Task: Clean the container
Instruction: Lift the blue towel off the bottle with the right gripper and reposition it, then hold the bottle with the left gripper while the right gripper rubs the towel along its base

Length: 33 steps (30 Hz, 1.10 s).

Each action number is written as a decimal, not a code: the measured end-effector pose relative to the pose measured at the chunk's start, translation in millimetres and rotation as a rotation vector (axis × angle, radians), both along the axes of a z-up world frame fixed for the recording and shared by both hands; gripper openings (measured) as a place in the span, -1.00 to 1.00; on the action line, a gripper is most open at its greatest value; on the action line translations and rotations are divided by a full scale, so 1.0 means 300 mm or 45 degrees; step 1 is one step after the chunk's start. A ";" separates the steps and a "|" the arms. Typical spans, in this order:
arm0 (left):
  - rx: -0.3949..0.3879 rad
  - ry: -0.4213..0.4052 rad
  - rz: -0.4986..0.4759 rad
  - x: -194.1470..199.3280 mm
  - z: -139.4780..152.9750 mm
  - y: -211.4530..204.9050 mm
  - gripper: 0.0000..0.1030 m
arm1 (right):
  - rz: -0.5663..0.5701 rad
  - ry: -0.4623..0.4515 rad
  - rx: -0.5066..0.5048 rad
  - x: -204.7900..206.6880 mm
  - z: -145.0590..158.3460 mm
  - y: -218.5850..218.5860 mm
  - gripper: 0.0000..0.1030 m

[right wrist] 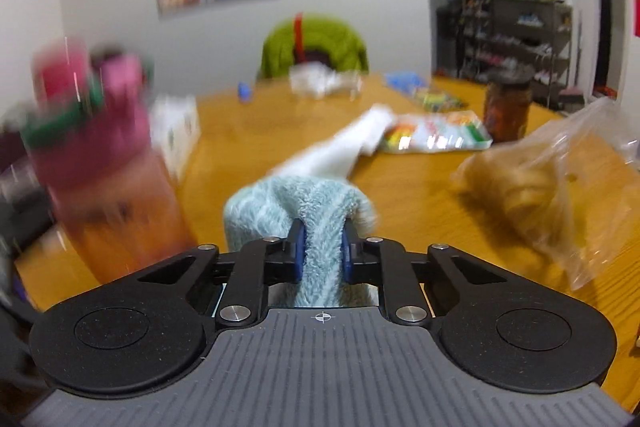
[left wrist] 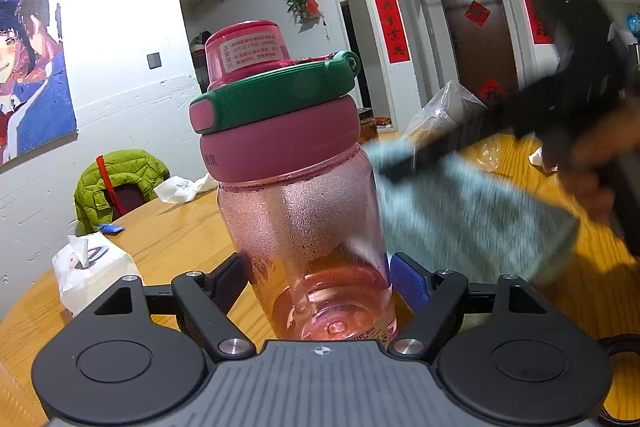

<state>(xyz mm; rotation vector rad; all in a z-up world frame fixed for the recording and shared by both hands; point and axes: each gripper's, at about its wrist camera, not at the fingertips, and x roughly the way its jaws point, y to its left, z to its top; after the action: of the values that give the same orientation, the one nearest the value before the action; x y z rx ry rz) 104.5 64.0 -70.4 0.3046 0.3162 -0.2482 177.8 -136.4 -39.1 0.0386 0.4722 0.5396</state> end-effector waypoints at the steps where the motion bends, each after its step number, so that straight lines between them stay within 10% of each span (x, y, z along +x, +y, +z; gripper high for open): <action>1: 0.001 0.000 0.001 0.001 0.000 -0.003 0.48 | 0.012 -0.014 0.111 -0.005 0.022 -0.036 -0.69; 6: 0.000 0.001 0.002 -0.002 0.000 -0.009 0.48 | 0.186 0.034 0.918 0.009 0.034 -0.289 -0.69; 10: -0.001 -0.001 0.002 -0.003 0.000 -0.010 0.48 | 0.368 0.405 1.405 0.135 -0.115 -0.343 -0.68; 19: -0.005 0.000 0.011 0.006 -0.003 -0.014 0.48 | 0.241 0.755 0.791 0.173 -0.228 -0.084 -0.62; 23: -0.004 -0.001 0.012 -0.001 -0.003 -0.026 0.48 | 0.212 0.615 0.517 0.129 -0.185 -0.027 -0.59; 33: 0.002 -0.006 -0.001 -0.018 -0.001 -0.031 0.48 | 0.382 0.500 0.871 0.140 -0.101 -0.089 -0.59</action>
<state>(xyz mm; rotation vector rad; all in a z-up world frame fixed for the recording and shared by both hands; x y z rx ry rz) 99.0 54.6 -70.8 0.3069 0.3120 -0.2480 219.8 -163.2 -69.4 0.7492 0.6611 0.9782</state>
